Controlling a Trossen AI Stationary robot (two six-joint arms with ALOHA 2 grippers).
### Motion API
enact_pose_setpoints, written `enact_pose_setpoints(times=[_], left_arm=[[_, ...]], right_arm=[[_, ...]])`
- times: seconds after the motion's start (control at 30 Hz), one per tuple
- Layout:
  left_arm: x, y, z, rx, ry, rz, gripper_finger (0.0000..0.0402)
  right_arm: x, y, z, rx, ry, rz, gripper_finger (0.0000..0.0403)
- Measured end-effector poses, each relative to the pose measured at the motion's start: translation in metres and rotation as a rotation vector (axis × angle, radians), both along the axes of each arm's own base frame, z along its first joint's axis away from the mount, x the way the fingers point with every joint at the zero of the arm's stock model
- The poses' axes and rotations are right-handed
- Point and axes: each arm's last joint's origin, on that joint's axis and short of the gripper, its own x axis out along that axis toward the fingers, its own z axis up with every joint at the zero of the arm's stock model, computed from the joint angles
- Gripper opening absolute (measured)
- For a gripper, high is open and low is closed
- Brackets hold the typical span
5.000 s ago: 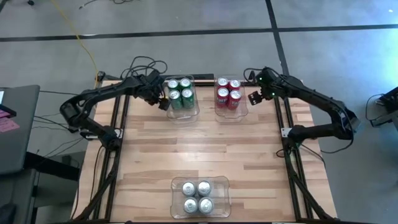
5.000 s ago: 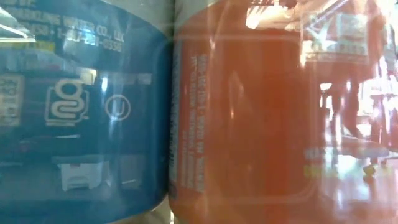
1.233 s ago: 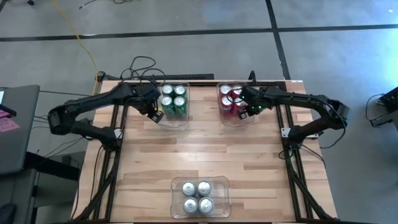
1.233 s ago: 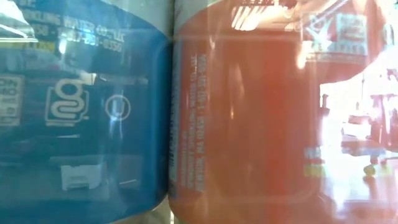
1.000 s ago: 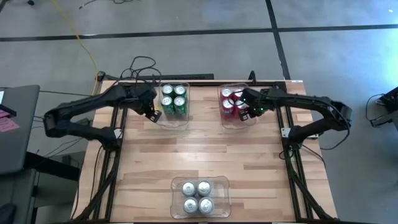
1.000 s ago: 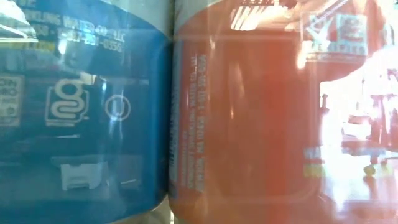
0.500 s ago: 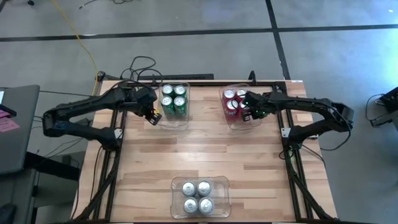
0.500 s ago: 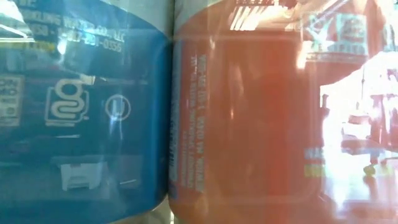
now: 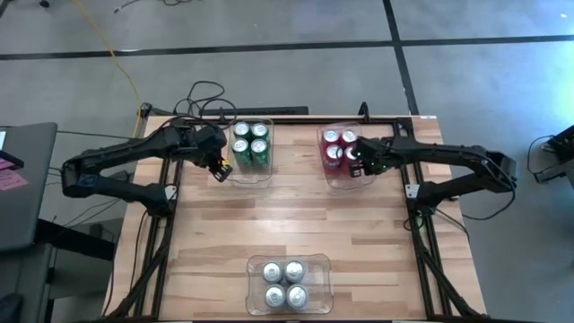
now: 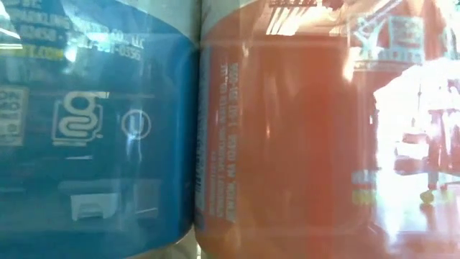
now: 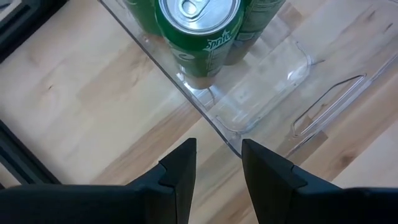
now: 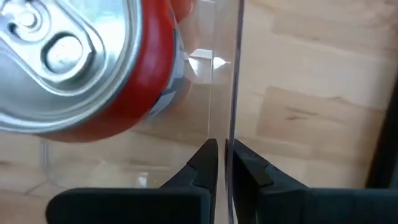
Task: Sort soda cans
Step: Adjust the transparent bins
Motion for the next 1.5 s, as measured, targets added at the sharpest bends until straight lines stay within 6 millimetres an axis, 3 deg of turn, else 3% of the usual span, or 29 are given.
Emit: enact_pose_setpoints(times=[0.4,0.6,0.8,1.17,1.5], left_arm=[[0.0,0.0,0.0,0.012,0.005,-0.028,0.0123],[0.001,0.0,0.001,0.016,-0.001,-0.031,0.0123],[0.004,0.001,0.002,0.046,-0.023,-0.073,0.0123],[0.008,-0.005,0.003,0.052,-0.036,-0.112,0.0123],[-0.002,-0.015,0.015,0.076,-0.103,-0.133,0.0123]], right_arm=[[0.013,0.012,0.002,-0.007,-0.093,0.018,0.0054],[0.007,0.007,0.002,-0.052,-0.03,0.012,0.0065],[0.006,0.005,0.002,-0.07,-0.006,0.057,0.0104],[0.013,0.01,0.003,-0.082,-0.049,0.117,0.0216],[0.017,0.011,0.008,-0.078,-0.081,0.151,0.023]])
